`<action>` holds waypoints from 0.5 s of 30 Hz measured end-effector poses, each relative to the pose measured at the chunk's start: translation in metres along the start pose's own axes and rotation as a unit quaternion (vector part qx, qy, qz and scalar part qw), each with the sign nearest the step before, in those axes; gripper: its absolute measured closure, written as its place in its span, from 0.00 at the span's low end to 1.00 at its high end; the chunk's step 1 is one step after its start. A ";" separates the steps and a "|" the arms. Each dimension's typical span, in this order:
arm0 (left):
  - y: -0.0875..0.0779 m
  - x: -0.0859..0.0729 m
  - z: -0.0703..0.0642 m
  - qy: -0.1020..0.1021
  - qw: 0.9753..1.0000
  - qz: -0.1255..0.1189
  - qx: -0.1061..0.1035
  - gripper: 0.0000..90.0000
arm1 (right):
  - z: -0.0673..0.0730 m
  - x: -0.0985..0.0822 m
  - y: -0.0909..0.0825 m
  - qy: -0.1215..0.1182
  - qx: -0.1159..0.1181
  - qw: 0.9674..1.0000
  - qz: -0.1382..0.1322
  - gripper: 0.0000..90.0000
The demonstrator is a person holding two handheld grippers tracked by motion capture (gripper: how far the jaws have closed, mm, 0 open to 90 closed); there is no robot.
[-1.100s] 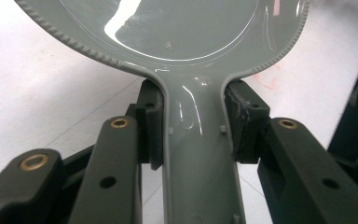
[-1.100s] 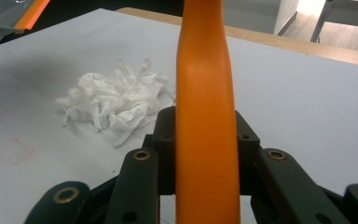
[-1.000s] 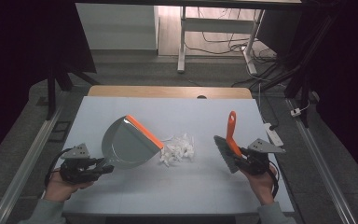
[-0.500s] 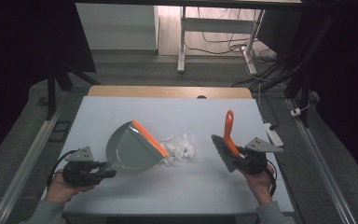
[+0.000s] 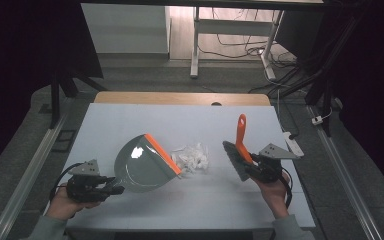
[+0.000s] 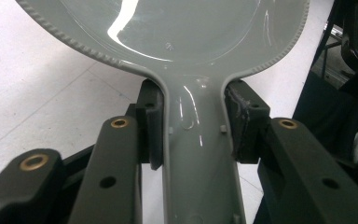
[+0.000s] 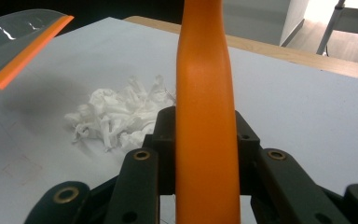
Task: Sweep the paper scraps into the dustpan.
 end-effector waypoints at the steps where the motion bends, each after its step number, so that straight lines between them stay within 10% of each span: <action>1: 0.000 0.000 0.000 0.001 1.000 0.001 -0.001 0.68 | 0.000 0.001 0.001 0.001 -0.001 1.000 0.001 0.78; 15: 0.005 -0.007 -0.003 0.011 1.000 0.023 -0.007 0.68 | -0.001 0.016 0.027 0.008 -0.007 1.000 0.007 0.78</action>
Point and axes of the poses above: each handheld gripper's, and its own axes: y roughly forward along the jaws, x roughly out of its top, z roughly to its left, the point moved 7 cm from there along y, roughly forward along the jaws, and after that the axes turned 6 degrees about x, right-handed, at the moved point
